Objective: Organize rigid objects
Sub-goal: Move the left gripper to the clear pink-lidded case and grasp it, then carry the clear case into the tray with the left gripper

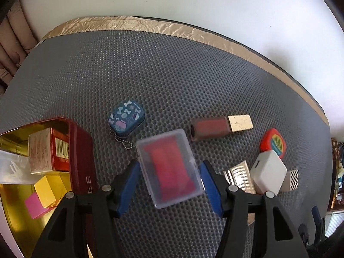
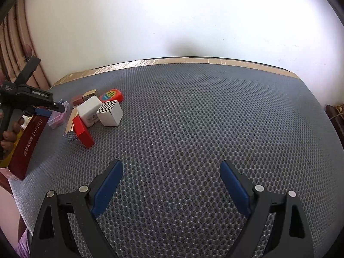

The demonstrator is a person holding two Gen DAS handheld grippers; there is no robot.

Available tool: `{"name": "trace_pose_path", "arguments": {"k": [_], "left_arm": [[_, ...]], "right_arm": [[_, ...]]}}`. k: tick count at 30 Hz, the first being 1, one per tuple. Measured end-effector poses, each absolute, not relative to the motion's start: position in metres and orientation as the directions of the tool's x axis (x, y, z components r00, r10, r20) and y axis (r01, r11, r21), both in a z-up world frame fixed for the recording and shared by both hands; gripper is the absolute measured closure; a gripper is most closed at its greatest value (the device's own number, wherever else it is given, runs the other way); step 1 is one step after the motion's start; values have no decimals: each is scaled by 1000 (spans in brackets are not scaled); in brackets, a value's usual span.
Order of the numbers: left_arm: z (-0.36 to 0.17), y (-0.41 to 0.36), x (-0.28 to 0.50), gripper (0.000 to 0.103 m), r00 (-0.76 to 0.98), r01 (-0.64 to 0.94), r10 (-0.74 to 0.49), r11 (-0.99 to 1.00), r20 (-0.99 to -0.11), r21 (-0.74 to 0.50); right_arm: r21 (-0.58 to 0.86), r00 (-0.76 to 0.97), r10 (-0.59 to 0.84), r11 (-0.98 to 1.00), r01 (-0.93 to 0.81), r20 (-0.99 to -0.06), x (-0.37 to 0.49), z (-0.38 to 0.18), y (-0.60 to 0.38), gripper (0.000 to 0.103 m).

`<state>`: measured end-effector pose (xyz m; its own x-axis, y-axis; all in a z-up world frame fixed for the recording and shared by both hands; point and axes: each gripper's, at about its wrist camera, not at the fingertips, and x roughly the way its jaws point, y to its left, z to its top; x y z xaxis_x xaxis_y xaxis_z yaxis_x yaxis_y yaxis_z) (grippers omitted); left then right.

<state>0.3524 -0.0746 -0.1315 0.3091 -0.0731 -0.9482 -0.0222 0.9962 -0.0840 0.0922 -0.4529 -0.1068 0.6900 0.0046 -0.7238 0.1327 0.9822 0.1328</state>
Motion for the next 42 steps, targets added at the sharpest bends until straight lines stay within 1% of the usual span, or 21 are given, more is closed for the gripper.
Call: {"name": "trace_pose_path", "arguments": {"k": [6,11,13,16,21,29,30,31,32,35,40,42], "left_arm": [[-145,-74,360,43,276,-43,-80,994,-958,-96],[-150,-74,361,43,325,-53,-65,995,-943,-87],[-150,-76,359,46,344,-47,-53,996,-938,-73],[-147,-82,350,46,362,-23,-46,998,-931,-58],[-142,-98,328,46,377,29,-82,997,-923,-76],[-114,-107,289,46,398,81,-192,981,-897,-174],[-107,-104,282,46,405,84,-208,978,-890,-190],[-99,-101,272,46,409,88,-218,976,-886,-199],[-94,-99,267,46,414,91,-224,975,-882,-205],[-77,-87,249,46,433,96,-232,973,-871,-211],[-52,-58,222,46,472,74,-195,981,-860,-182],[-48,-41,218,46,481,51,-176,984,-859,-174]], "right_arm": [[134,686,9,982,130,-728,94,-107,-452,13],[133,680,9,983,130,-733,94,-108,-451,12],[131,676,12,983,126,-737,95,-109,-450,10],[129,669,14,984,123,-743,97,-111,-449,10],[129,666,13,984,126,-746,98,-113,-449,10],[134,681,24,985,109,-732,97,-110,-447,11],[132,681,31,986,98,-731,97,-110,-445,12],[128,680,44,989,74,-732,97,-109,-442,20],[126,676,56,990,55,-735,98,-109,-439,29],[162,650,135,987,-18,-748,105,-106,-424,41],[174,641,237,971,-161,-730,124,-89,-381,42],[148,632,254,965,-217,-732,133,-83,-365,46]]}}
